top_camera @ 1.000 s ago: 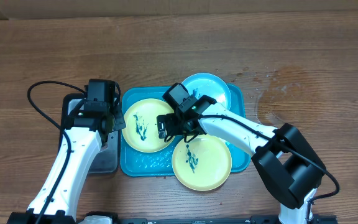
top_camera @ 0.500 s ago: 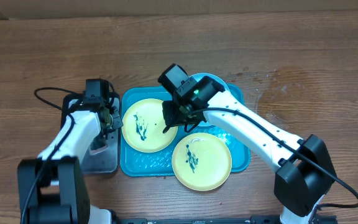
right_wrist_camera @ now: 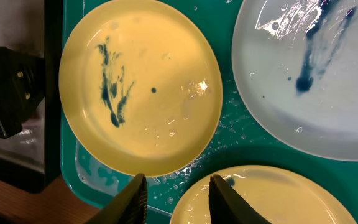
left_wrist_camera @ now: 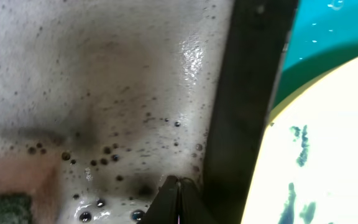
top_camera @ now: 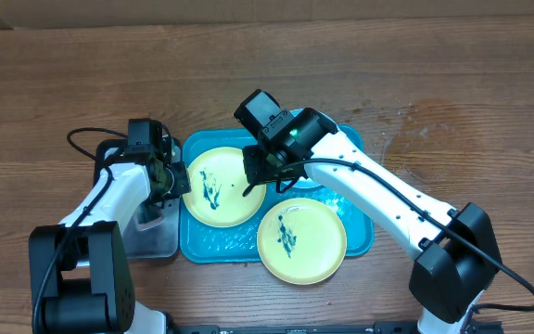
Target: Clean dirty plates on tray and stack at the side
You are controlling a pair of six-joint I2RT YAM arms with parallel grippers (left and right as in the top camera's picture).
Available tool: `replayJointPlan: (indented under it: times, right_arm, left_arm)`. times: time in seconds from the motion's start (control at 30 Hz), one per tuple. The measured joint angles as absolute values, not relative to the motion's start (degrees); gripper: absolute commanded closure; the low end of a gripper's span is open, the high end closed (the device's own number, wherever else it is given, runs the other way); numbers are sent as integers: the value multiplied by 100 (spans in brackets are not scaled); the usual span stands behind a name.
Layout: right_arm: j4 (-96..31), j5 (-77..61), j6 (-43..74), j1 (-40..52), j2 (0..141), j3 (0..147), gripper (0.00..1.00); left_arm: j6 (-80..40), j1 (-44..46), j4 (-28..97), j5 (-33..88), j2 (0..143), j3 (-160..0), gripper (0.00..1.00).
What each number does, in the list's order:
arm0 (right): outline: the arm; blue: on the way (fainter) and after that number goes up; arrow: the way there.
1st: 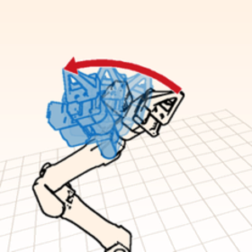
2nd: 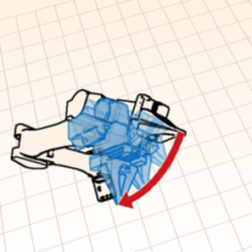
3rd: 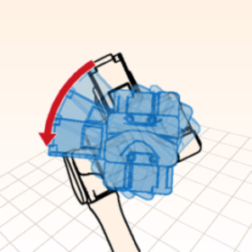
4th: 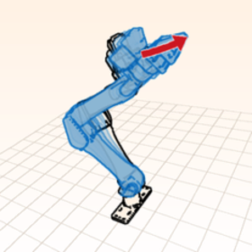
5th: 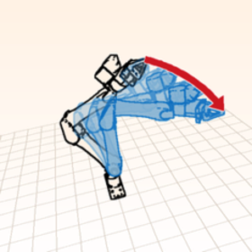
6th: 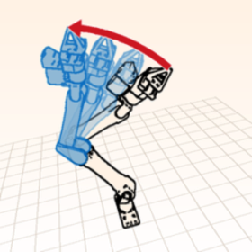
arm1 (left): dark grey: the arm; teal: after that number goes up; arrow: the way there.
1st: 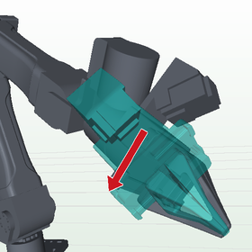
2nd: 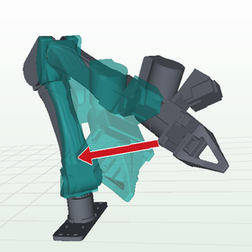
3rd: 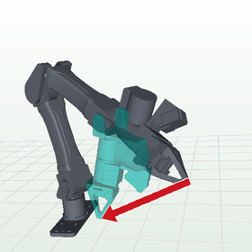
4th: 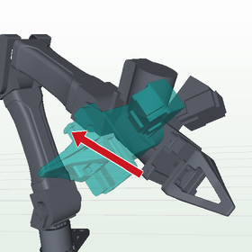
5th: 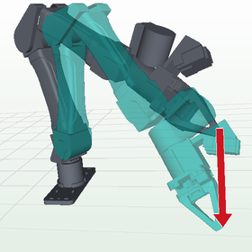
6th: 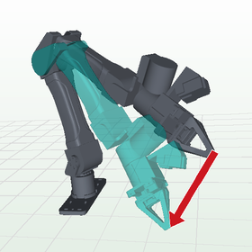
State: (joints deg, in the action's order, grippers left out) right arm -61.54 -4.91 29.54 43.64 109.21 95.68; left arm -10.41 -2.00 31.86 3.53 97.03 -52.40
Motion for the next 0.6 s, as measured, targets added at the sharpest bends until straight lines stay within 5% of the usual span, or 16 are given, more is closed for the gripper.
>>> replayJointPlan:
  times: [0.6]
  right_arm:
    - [-6211, -60, 2995, 4331, 10921, 9568, 66]
  left_arm:
    - [-832, 379, 2982, 668, 9703, -5240, 96]
